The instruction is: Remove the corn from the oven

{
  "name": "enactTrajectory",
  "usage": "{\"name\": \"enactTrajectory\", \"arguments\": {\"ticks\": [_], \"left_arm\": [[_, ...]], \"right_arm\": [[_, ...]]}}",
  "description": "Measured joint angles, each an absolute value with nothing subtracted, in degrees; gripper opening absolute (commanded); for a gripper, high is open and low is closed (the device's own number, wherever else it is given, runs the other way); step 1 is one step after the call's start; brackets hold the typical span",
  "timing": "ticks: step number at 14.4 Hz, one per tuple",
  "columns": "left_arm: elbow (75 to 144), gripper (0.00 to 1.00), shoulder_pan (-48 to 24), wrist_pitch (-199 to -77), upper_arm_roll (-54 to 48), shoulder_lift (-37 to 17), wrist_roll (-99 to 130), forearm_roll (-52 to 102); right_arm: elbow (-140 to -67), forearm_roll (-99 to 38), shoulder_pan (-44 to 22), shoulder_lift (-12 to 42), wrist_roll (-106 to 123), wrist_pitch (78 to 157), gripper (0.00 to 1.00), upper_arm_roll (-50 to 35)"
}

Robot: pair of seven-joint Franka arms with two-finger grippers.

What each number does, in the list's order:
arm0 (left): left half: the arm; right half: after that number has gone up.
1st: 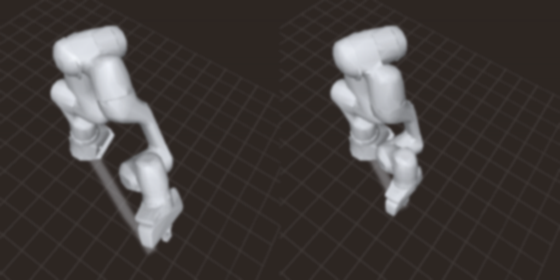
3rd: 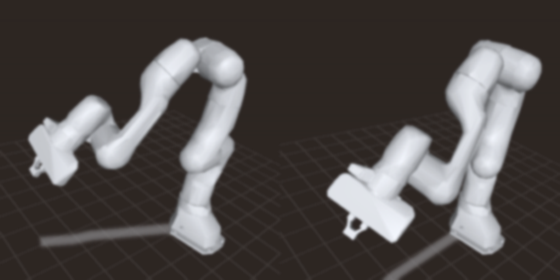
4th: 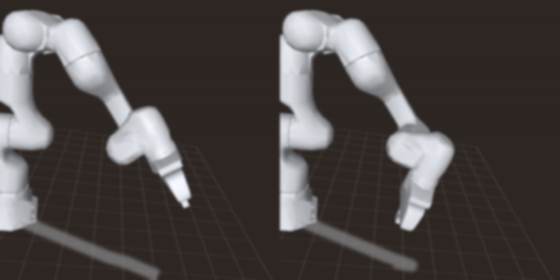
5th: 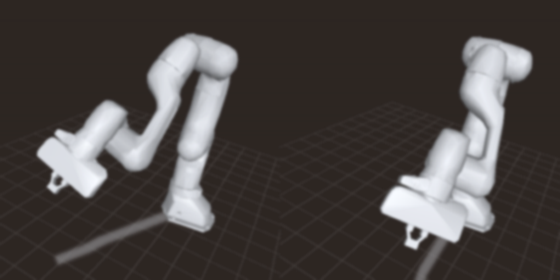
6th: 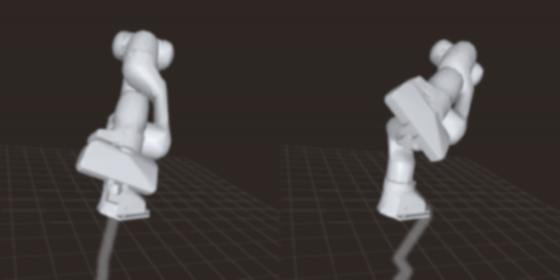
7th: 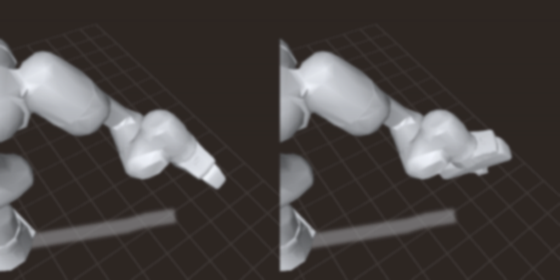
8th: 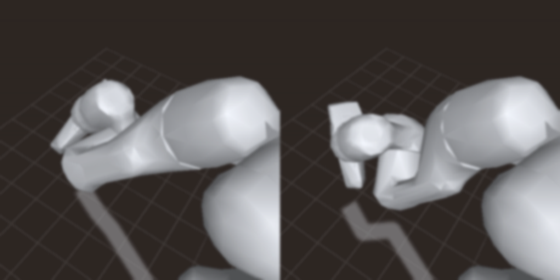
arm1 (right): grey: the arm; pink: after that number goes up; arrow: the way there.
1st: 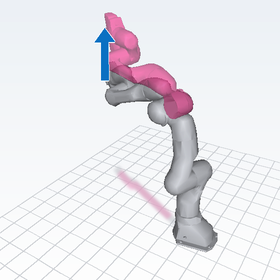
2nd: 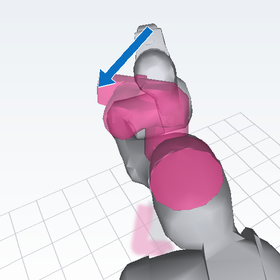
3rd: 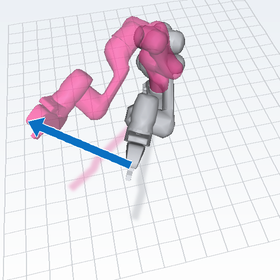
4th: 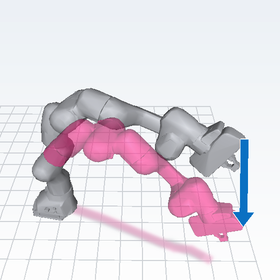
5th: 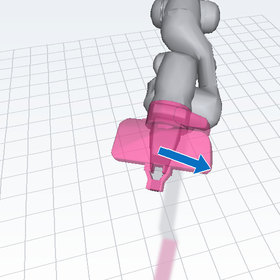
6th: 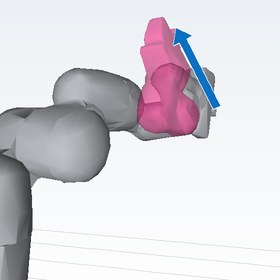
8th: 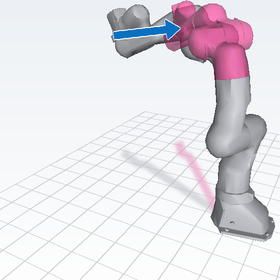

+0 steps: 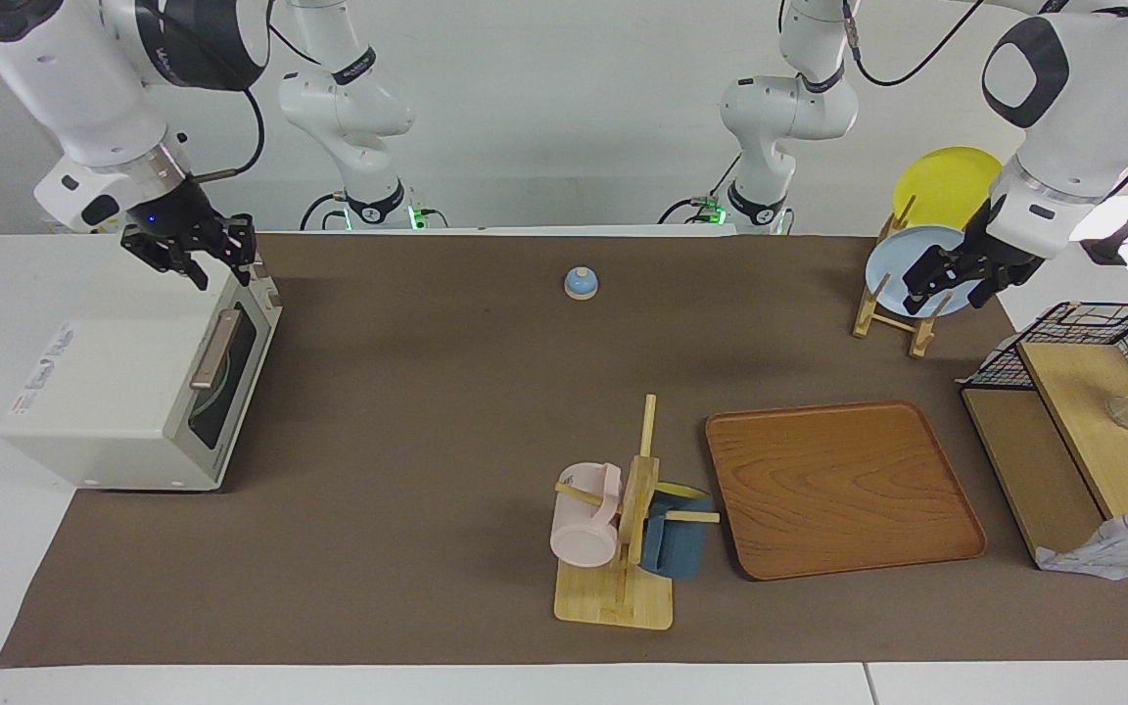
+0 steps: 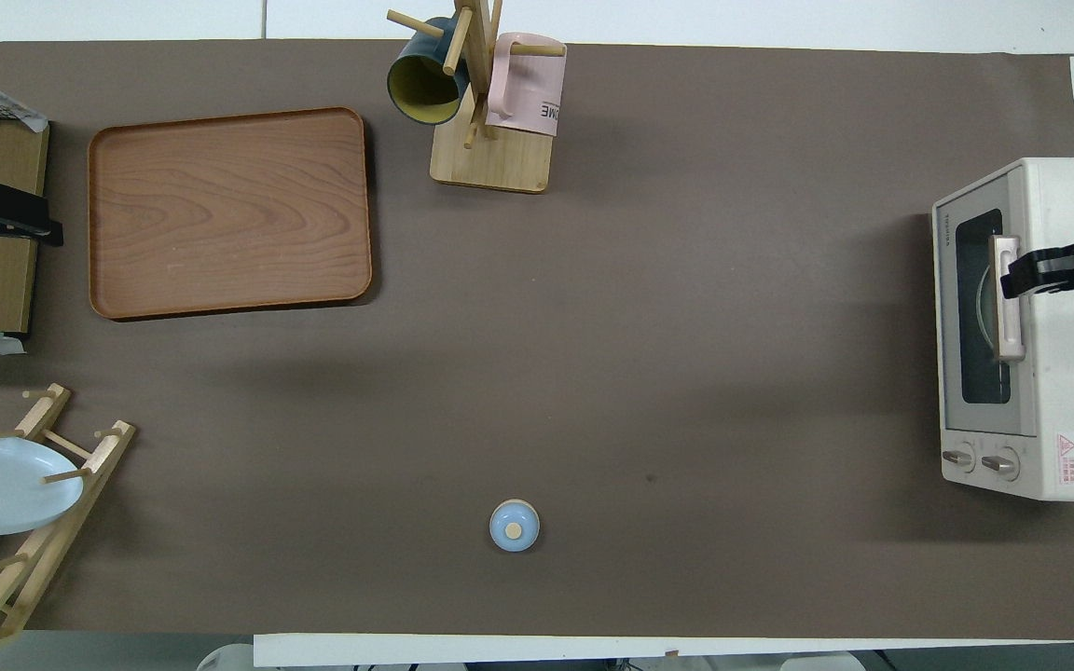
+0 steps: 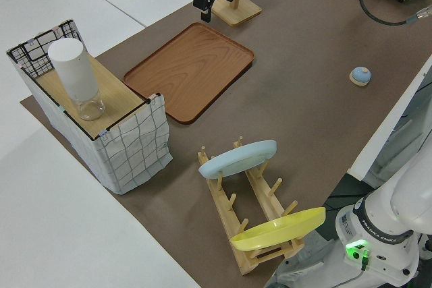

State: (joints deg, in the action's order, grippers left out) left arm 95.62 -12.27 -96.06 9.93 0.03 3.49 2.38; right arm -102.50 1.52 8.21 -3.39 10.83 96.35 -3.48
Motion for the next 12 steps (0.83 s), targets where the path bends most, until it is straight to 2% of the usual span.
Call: {"name": "enactTrajectory", "arguments": {"ticks": [5,12], "left_arm": [[95.6,1.0,-12.3,-96.1,9.9,0.0,3.5,2.4],[95.6,1.0,-12.3,-96.1,9.9,0.0,3.5,2.4]], "right_arm": [[-111.1,7.2,10.0,-1.7,10.8,105.1,0.0,-3.3],[-113.5,7.7,9.5,-1.2,10.0,107.2,0.0,-3.6]]}}
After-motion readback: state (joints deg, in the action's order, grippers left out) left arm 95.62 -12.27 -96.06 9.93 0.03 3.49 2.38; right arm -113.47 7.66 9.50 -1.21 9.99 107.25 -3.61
